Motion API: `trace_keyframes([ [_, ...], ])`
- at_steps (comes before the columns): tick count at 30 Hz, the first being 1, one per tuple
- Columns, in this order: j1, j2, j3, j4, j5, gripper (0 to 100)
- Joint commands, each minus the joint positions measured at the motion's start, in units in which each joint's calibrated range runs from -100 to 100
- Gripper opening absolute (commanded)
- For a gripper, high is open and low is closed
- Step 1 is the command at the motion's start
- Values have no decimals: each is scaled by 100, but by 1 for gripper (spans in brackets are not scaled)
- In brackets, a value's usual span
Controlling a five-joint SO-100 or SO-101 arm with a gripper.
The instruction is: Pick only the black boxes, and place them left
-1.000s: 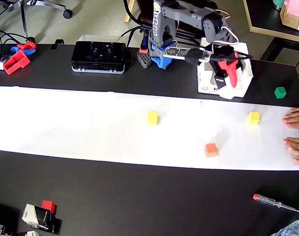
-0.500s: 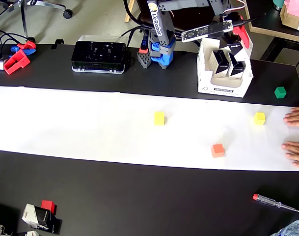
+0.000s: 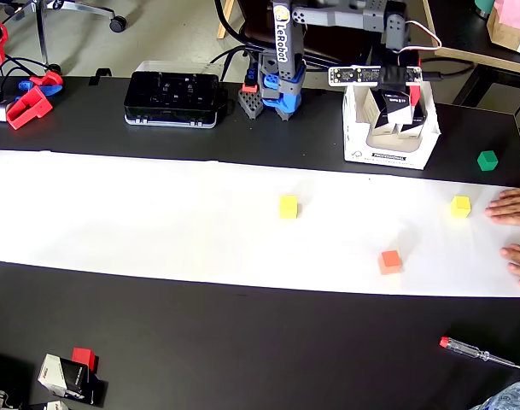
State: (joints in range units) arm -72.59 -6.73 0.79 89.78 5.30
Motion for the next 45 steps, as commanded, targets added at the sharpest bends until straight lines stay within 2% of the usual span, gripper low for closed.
trace_keyframes([
  [1, 351, 147, -638, 12, 160, 10],
  [6, 377, 234, -549, 20, 281, 14],
  [10, 386, 195, -425, 12, 349, 30],
  [15, 325, 52, -452, 20, 1123, 43],
  [19, 394, -627, -443, -59, 1581, 44],
  [24, 741, -1884, -354, -345, 2407, 44],
  [33, 2499, -3954, 1383, -2507, 3823, 44],
  [36, 3123, -4539, 2004, -3072, 4123, 44],
  [38, 3495, -4902, 2341, -3437, 4186, 39],
  [45, 4769, -6372, 3626, -4948, 4181, 10],
])
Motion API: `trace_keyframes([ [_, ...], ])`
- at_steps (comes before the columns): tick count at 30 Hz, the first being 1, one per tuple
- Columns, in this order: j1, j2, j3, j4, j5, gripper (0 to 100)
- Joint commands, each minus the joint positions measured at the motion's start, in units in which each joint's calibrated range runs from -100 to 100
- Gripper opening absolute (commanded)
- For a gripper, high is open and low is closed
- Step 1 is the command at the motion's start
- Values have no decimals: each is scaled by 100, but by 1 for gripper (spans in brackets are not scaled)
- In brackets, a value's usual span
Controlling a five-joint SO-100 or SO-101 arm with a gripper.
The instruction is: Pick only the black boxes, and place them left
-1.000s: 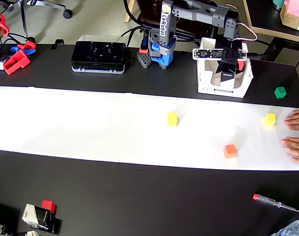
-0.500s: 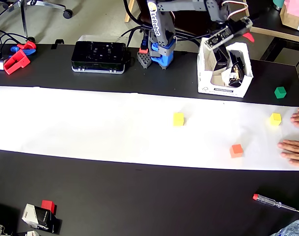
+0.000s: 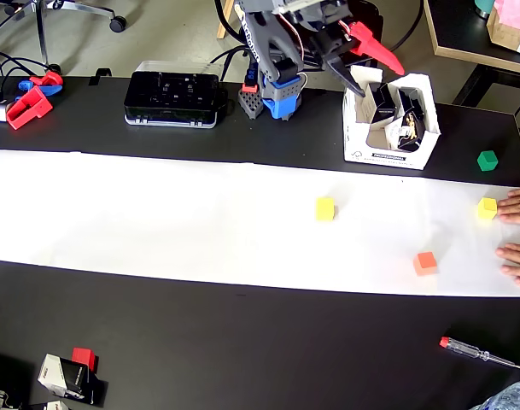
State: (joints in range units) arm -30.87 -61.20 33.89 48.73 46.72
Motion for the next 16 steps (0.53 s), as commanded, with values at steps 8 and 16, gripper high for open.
trace_keyframes([
  [8, 1948, -2355, 1247, -1749, 44, 0],
  [16, 3594, -3153, 1717, -1765, 50, 0],
])
